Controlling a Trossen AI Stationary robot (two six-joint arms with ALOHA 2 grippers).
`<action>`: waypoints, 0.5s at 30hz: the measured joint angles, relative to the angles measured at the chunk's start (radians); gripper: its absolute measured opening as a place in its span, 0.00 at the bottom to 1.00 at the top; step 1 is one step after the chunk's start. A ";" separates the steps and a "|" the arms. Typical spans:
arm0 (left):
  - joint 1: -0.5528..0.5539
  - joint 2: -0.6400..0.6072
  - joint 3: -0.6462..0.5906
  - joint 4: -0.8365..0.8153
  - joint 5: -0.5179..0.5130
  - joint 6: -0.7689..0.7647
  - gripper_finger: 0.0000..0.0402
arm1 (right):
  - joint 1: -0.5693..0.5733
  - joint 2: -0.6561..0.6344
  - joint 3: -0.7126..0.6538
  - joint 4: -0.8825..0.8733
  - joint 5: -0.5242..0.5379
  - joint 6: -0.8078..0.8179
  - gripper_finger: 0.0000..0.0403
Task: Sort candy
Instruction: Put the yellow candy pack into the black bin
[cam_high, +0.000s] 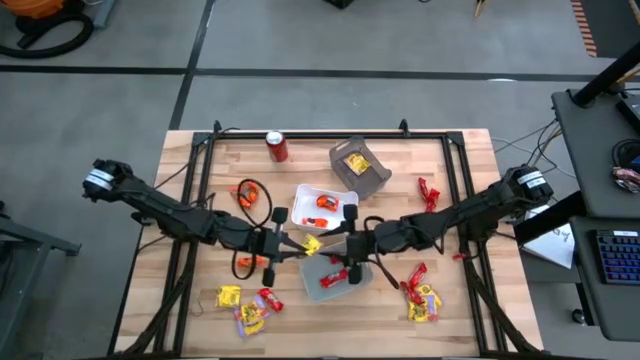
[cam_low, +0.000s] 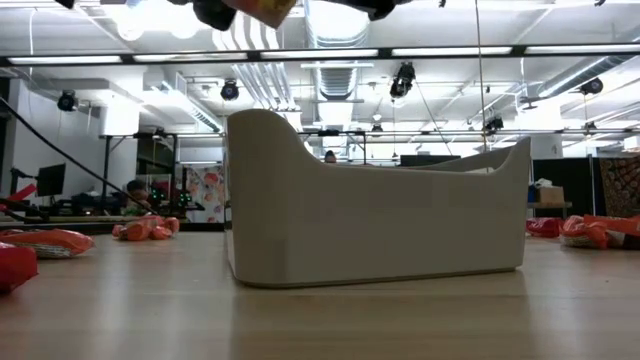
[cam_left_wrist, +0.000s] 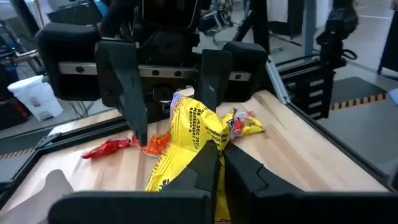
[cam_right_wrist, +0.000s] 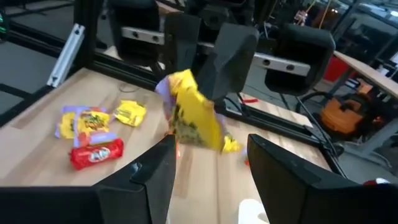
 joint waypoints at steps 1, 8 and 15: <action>0.003 0.013 0.000 0.010 0.000 0.000 0.00 | -0.002 0.000 0.000 -0.002 0.000 -0.003 0.47; 0.006 0.078 0.002 0.110 0.026 -0.005 0.00 | -0.014 0.000 0.000 -0.008 -0.083 -0.045 0.47; 0.008 0.097 0.003 0.132 0.026 -0.025 0.00 | -0.017 0.001 0.000 -0.017 -0.163 -0.093 0.25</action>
